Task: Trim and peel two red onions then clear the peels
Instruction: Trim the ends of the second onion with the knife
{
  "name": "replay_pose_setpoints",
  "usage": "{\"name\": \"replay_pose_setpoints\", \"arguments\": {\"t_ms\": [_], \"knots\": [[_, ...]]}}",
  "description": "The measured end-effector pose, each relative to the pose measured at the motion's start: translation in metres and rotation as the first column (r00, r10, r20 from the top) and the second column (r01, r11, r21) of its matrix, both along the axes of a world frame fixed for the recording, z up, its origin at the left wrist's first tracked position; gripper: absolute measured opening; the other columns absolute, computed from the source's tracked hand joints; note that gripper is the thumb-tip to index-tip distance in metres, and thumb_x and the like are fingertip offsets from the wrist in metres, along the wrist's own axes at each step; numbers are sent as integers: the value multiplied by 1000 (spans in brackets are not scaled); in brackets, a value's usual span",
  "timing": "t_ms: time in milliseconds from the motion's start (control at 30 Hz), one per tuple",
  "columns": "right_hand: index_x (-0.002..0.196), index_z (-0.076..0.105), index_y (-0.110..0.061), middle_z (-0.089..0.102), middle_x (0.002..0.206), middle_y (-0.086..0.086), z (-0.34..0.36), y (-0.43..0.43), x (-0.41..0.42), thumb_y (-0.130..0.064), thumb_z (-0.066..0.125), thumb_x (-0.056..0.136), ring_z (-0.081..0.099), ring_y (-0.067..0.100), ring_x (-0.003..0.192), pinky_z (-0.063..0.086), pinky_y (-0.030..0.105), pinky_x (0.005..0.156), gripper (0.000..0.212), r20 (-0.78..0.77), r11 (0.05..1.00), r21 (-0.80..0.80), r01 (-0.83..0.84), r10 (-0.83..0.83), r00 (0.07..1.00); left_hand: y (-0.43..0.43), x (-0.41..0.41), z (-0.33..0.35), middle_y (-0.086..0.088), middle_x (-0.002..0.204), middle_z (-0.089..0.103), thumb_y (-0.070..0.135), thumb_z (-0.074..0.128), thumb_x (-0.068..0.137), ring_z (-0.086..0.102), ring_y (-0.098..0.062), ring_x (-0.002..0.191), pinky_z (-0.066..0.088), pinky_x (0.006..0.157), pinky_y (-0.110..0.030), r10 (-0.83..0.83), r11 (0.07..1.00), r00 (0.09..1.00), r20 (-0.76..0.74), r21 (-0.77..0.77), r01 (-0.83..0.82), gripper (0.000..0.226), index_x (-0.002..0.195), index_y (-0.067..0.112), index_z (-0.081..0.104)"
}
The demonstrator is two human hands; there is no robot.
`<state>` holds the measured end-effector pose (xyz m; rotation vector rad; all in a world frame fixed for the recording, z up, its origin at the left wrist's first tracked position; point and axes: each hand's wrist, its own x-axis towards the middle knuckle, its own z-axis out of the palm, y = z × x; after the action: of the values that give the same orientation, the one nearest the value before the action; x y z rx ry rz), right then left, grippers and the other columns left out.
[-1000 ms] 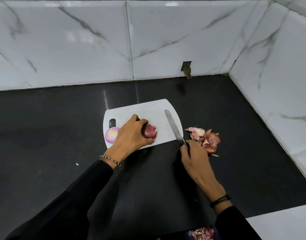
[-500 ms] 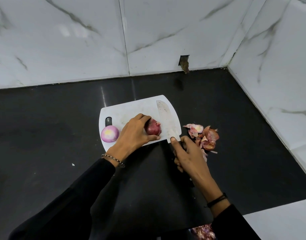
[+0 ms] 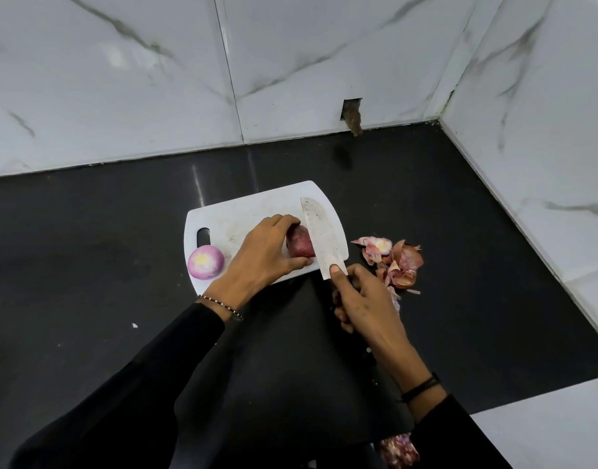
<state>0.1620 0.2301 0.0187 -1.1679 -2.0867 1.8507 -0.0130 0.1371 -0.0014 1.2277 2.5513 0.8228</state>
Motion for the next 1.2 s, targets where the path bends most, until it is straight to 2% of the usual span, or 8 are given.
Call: {"name": "replay_pose_setpoints", "arguments": {"t_ms": [133, 267, 533, 700, 833, 1033, 1100, 1200], "knots": [[102, 58, -14, 63, 78, 6, 0, 8, 0, -38, 52, 103, 53, 7, 51, 43, 21, 44, 24, 36, 999, -45, 25, -23, 999, 2, -5, -1, -2, 130, 60, 48, 83, 73, 54, -20, 115, 47, 97, -32, -88, 996, 996, 6, -34, 89, 82, 143, 17, 52], [102, 57, -10, 68, 79, 9, -1, 13, -1, -33, 52, 103, 54, 10, 53, 44, 24, 45, 24, 54, 999, -31, 40, -38, 998, 4, -8, -3, -2, 137, 53, 42, 82, 77, 49, -21, 123, 44, 100, -31, -189, 977, 982, -10, -100, 188, 86, 150, 17, 43], [98, 58, -11, 65, 78, 8, 6, 14, -3, -35, 51, 103, 52, 9, 51, 40, 24, 44, 26, 34, 987, -144, 70, -66, 997, 5, -13, -1, -2, 139, 52, 50, 79, 78, 51, -22, 123, 47, 99, -34, -187, 975, 982, -37, -128, 181, 88, 150, 15, 41], [99, 59, -12, 65, 77, 7, 7, 12, -5, -38, 51, 103, 52, 9, 51, 40, 24, 43, 28, 39, 989, -141, 47, -42, 998, 4, -11, -1, -2, 144, 46, 49, 77, 80, 46, -22, 128, 46, 101, -34, -203, 968, 978, -55, -162, 192, 93, 154, 14, 33], [99, 58, -16, 66, 77, 7, 7, 14, -5, -38, 53, 103, 52, 8, 51, 41, 22, 43, 23, 52, 994, -105, 36, -31, 998, 4, -11, 3, -5, 148, 41, 48, 70, 88, 41, -23, 133, 44, 106, -35, -245, 951, 967, -74, -211, 225, 89, 156, 12, 26], [96, 56, -16, 69, 79, 12, 6, 15, -3, -44, 53, 101, 54, 9, 51, 43, 23, 43, 29, 77, 1000, -25, -5, 7, 997, 8, -5, 5, -5, 147, 44, 47, 65, 91, 43, -24, 132, 43, 106, -35, -198, 961, 974, -108, -215, 172, 79, 154, 13, 31], [93, 56, -14, 70, 80, 14, 8, 16, -3, -45, 53, 101, 57, 11, 52, 45, 25, 46, 33, 70, 999, 24, -21, 19, 997, 9, -5, 5, -4, 148, 45, 48, 66, 90, 45, -23, 132, 42, 106, -34, -163, 967, 982, -94, -211, 141, 80, 154, 14, 32], [92, 55, -14, 71, 78, 9, 8, 15, -3, -45, 52, 101, 63, 13, 58, 55, 32, 57, 32, 76, 991, 113, -67, 59, 995, 10, -5, 7, -4, 146, 48, 46, 69, 89, 49, -25, 129, 42, 105, -34, -142, 969, 987, -70, -215, 124, 79, 153, 14, 34]]}}
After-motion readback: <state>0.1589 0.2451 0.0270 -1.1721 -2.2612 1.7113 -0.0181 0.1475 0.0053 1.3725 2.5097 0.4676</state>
